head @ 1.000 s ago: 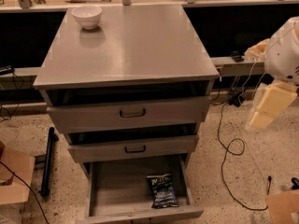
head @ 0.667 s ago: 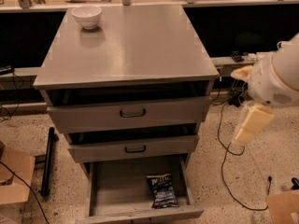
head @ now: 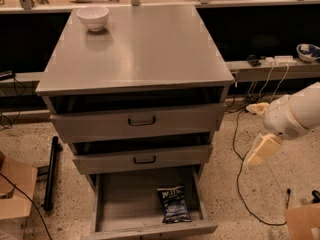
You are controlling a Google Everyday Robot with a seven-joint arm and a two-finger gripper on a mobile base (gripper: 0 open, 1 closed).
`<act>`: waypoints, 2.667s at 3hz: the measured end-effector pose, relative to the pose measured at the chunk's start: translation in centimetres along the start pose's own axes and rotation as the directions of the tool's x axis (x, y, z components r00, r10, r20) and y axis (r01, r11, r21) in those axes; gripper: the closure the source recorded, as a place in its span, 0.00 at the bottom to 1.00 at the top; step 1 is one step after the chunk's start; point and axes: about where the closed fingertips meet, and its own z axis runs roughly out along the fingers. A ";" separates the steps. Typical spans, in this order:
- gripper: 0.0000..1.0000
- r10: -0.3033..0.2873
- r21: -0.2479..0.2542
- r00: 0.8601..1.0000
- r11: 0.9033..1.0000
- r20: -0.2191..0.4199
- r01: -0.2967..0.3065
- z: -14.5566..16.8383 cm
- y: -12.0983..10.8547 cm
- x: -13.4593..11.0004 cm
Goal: Pick blue chip bag from bottom drawer and place on counter
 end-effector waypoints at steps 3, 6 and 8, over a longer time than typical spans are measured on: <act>0.00 0.043 -0.049 0.998 0.998 -0.038 -0.045 5.4 0.7 2.4; 0.00 0.124 -0.224 0.977 0.971 0.174 -0.083 17.3 2.0 11.2; 0.00 0.201 -0.311 0.937 0.944 0.286 -0.108 23.7 2.7 13.7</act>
Offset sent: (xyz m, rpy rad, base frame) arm 0.0013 0.0055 -0.0321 -0.1240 0.0779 -0.0193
